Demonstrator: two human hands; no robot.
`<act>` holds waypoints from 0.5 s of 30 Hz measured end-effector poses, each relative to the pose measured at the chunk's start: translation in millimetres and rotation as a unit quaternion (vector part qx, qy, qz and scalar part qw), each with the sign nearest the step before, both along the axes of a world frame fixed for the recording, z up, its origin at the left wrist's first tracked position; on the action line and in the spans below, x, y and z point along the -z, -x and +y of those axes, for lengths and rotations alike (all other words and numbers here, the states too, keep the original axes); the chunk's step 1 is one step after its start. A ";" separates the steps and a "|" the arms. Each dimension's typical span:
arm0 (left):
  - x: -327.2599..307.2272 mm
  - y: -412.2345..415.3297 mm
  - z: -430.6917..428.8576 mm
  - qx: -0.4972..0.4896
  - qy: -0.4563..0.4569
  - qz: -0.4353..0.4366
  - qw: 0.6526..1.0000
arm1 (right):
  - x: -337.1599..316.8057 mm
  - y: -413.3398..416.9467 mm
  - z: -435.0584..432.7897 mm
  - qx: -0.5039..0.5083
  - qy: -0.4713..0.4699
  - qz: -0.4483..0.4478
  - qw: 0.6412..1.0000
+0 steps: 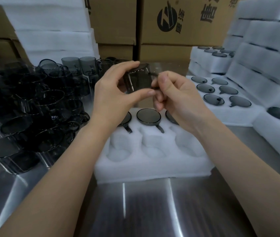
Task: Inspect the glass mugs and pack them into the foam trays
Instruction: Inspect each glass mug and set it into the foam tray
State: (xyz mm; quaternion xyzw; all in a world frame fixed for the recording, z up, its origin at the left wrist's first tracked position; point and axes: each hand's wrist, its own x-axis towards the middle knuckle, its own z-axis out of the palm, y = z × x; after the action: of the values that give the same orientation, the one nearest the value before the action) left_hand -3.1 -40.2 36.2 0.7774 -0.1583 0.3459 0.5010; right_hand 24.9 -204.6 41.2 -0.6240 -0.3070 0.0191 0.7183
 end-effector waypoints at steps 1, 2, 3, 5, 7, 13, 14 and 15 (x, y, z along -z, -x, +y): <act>-0.1 0.2 0.5 0.009 0.024 0.016 1.000 | -1.0 0.9 -1.0 -0.009 0.000 -0.013 1.000; 0.1 0.2 1.0 0.019 0.045 0.028 0.998 | -2.5 1.9 -2.1 -0.014 0.006 -0.027 1.000; 0.3 0.0 1.4 0.030 0.062 0.038 0.997 | -4.1 2.9 -3.2 -0.012 0.018 -0.043 0.999; 0.5 -0.1 2.0 0.057 0.090 0.054 0.993 | -6.5 4.8 -5.3 0.005 0.047 -0.076 0.996; 0.1 -0.1 2.0 0.084 0.108 0.057 0.989 | -7.6 7.1 -5.2 0.027 0.054 -0.088 0.994; 0.6 0.8 1.3 0.174 0.074 0.077 0.979 | -8.6 9.3 0.9 0.110 0.014 -0.057 0.992; 1.8 0.4 1.6 0.177 0.051 0.082 0.979 | -9.3 7.7 0.1 0.118 0.005 -0.037 0.992; 3.1 -0.2 1.6 0.179 0.024 0.087 0.980 | -9.7 5.9 -0.7 0.121 -0.007 -0.013 0.993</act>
State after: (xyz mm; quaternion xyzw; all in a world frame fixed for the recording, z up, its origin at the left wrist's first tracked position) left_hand -2.9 -38.7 33.2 0.7513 -0.2421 0.1854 0.5853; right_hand 19.0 -205.3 50.8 -0.6517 -0.2386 -0.0784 0.7157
